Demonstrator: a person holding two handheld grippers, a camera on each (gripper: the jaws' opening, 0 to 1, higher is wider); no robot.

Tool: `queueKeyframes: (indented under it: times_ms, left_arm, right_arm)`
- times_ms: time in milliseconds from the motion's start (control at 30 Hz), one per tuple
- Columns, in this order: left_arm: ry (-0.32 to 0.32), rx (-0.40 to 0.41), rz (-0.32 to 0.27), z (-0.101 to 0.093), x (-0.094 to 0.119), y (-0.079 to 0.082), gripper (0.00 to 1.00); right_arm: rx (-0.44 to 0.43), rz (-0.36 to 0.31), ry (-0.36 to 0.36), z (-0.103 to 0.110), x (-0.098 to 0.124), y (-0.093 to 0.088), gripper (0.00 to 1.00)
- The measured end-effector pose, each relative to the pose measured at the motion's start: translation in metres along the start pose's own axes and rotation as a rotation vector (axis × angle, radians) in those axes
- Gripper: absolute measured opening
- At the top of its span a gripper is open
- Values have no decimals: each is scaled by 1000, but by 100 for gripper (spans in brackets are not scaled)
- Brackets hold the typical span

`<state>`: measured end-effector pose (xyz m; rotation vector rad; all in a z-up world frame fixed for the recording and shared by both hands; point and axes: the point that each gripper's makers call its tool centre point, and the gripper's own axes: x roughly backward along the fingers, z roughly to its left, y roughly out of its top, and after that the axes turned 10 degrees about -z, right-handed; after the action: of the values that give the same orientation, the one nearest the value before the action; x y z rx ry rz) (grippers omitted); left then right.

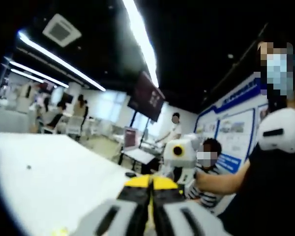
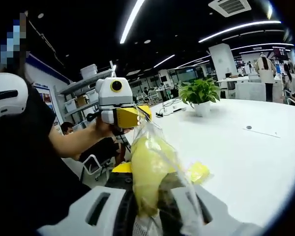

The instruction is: Compare the silicone blocks by pressing each to a similar depth, holding the contact briefly, and releasing to observe deformation and rebound differences across the visible hardness samples.

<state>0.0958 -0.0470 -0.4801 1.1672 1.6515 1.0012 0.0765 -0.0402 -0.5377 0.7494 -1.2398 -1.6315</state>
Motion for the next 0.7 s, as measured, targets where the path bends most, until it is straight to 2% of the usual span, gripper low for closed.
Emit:
queueKeyframes:
  times_ms: [133,233,533,700]
  left_arm:
    - [4,1,-5,-1,1,1,0]
    - [12,-31,-9,-3,1,0,0]
    - [32,-12,-15,-5,9,1,0]
    - [41,37,-22,-6,12,1,0]
  right_arm:
    - [-4,-5,0,2,0,1,9]
    - [-23,-4,-3,3,0,0,9]
    - [-45,-4,20,10,-5,-2,8]
    - [-41,-3,28,12,-7,-3,8]
